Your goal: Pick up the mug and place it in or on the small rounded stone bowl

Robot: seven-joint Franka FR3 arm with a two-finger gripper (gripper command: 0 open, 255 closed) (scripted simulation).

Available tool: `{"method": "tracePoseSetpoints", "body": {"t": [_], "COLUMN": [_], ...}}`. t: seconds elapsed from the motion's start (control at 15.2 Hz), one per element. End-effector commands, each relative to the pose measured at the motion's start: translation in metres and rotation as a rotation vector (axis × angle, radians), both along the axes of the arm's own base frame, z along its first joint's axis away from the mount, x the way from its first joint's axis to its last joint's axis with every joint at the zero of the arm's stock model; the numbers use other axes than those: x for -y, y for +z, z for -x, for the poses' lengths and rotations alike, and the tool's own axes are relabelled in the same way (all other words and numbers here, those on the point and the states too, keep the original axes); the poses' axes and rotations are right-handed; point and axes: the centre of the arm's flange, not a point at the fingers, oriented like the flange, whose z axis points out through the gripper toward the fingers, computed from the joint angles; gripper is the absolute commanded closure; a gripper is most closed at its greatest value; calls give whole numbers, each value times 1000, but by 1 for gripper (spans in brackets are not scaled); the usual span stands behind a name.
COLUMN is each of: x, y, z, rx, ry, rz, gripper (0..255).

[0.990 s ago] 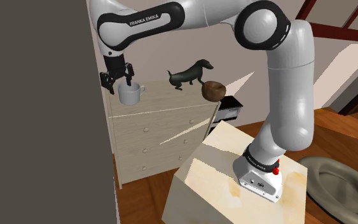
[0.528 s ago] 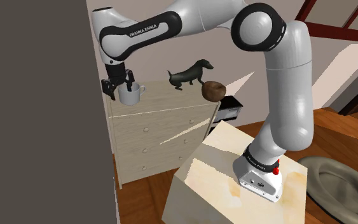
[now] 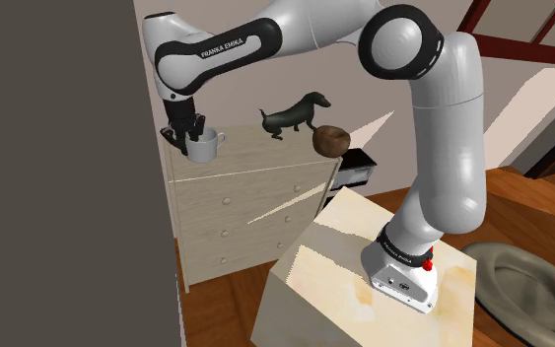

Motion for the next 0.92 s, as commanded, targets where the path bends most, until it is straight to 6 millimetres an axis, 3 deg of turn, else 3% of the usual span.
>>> {"method": "tracePoseSetpoints", "body": {"t": [0.0,0.46,0.86], "x": [0,0,0], "y": [0,0,32], "z": [0,0,0], "rx": [0,0,0], "ry": [0,0,0], "rz": [0,0,0], "gripper": [255,255,255]}}
